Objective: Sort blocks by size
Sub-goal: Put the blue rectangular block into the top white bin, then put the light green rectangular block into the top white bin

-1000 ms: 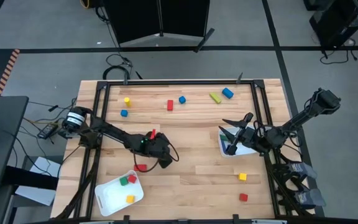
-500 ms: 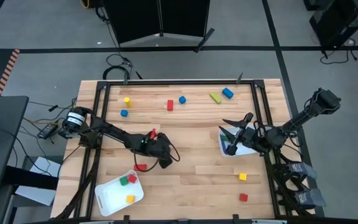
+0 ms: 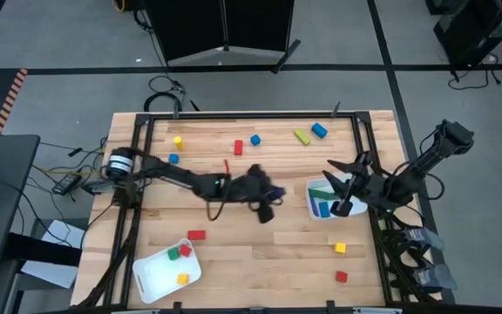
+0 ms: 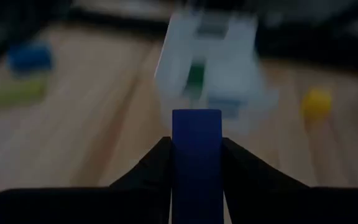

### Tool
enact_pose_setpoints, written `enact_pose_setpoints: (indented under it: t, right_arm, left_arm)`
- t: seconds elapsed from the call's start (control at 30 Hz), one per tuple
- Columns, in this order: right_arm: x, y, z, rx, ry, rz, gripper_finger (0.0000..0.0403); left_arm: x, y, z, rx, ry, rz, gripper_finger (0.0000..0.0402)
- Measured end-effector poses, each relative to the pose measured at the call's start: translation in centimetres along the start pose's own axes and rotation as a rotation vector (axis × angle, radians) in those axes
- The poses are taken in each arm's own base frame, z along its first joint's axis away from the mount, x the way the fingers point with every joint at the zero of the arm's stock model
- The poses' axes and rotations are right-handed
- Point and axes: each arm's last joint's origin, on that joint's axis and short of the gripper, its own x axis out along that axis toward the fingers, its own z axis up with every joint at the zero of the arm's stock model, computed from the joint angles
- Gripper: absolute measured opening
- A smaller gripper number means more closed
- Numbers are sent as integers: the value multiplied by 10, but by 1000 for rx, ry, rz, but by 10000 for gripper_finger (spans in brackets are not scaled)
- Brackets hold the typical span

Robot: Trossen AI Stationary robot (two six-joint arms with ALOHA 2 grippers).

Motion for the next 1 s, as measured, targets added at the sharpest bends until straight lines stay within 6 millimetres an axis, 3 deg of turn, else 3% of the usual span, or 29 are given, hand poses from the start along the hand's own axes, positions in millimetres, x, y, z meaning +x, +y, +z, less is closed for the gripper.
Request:
enact_pose_setpoints:
  t: [0.2,0.37,0.53,0.63,0.77,1.0]
  right_arm:
    - [-1,2,14,-3,-23,28,151]
    - [-5,5,19,5,-35,64,148]
    - [-9,7,20,14,-38,90,146]
    - [-11,8,21,18,-40,101,146]
    - [-12,9,21,21,-38,106,148]
    - [-13,9,21,24,-35,106,146]
  left_arm:
    - [55,1,26,67,-94,-88,108]
    - [90,-4,51,77,-179,-170,108]
    - [121,-7,50,77,-179,-205,108]
    - [130,-7,52,56,-183,-205,108]
    - [138,-4,41,23,-141,-199,110]
    - [136,-4,47,25,-165,-200,270]
